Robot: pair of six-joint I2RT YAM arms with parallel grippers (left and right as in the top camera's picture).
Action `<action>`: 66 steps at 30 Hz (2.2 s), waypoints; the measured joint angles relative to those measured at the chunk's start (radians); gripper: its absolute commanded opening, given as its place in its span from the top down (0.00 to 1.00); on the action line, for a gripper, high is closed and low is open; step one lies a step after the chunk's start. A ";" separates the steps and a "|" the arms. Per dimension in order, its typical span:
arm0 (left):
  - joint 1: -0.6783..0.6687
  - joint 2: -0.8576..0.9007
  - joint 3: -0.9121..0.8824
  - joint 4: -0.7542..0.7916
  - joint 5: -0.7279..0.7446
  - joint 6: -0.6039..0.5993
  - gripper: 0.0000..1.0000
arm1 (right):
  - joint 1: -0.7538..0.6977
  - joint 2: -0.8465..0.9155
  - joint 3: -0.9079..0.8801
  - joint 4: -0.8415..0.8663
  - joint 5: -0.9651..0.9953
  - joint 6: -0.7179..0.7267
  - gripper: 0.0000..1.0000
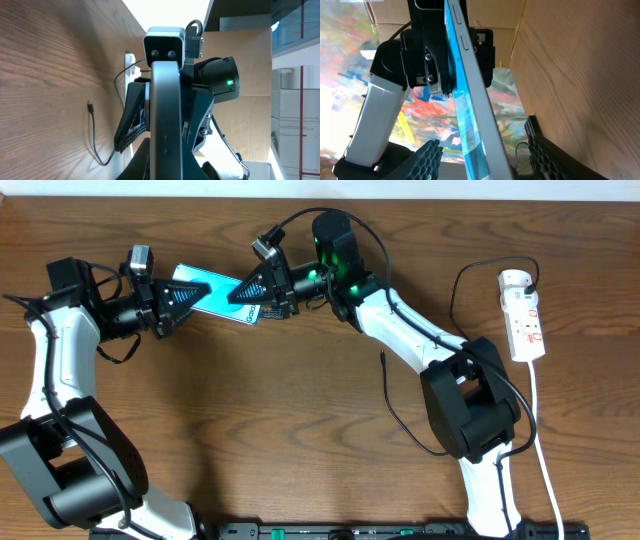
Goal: Plug charger to phone and switch on socket
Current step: 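Hold the phone steady with both grippers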
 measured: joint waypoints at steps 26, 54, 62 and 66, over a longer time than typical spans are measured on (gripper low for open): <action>-0.002 0.000 0.000 0.022 0.000 0.004 0.93 | 0.002 0.041 -0.003 0.236 -0.025 0.147 0.56; -0.002 0.000 0.000 0.022 0.008 0.003 0.93 | 0.016 0.042 -0.004 0.261 -0.021 0.253 0.89; -0.002 0.000 0.000 0.022 0.007 0.000 0.86 | 0.016 0.042 -0.004 0.267 -0.021 0.253 0.94; -0.002 0.000 0.000 0.021 0.005 -0.008 0.75 | 0.016 0.042 -0.004 0.271 -0.021 0.253 0.99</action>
